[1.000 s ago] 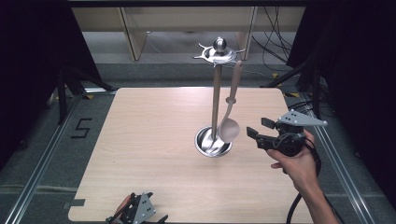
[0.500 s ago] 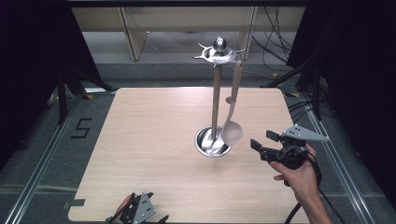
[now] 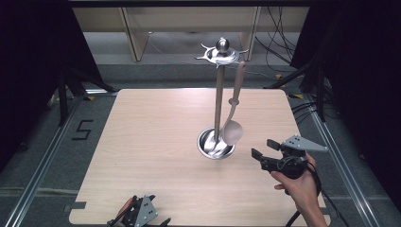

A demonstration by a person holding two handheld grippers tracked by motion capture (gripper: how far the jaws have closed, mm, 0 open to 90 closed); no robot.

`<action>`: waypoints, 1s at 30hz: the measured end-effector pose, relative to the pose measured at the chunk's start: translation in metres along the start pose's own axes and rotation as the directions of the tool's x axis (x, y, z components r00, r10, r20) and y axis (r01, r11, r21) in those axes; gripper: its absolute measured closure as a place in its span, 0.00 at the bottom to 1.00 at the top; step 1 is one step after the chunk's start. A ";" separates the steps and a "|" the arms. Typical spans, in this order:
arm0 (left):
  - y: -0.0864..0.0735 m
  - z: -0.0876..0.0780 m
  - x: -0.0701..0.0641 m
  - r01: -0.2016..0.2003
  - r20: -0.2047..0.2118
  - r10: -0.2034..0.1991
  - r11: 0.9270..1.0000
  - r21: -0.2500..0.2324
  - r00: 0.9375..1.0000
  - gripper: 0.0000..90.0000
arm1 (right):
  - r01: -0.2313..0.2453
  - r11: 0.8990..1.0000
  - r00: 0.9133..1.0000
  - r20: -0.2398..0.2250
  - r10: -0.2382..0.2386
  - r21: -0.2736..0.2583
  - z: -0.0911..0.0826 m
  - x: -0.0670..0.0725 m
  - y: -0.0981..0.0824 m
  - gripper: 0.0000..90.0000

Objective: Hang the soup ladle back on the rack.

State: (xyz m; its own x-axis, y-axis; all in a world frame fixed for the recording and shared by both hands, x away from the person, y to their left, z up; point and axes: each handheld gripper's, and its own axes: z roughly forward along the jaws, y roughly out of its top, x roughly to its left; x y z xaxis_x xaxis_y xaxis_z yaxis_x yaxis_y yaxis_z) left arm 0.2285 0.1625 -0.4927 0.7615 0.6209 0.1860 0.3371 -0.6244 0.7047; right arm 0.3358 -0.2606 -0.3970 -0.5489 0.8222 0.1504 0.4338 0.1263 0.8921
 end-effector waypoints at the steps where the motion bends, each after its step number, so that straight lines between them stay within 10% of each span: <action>1: 0.000 0.000 0.000 0.002 -0.003 -0.002 1.000 -0.001 1.000 0.17 | -0.017 1.000 1.000 0.001 0.017 0.008 0.000 0.003 -0.004 0.31; 30: -0.001 0.001 -0.002 -0.018 -0.006 0.018 1.000 0.012 1.000 0.17 | -0.044 0.993 0.999 -0.024 0.047 0.113 0.006 -0.001 -0.061 0.30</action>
State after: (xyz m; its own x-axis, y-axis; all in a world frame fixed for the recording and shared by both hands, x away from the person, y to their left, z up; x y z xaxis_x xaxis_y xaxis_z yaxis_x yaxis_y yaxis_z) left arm 0.2274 0.1613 -0.4944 0.7641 0.6125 0.2024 0.3300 -0.6408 0.6932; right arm 0.3138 -0.2655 -0.4538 -0.5451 0.8136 0.2022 0.5350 0.1519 0.8311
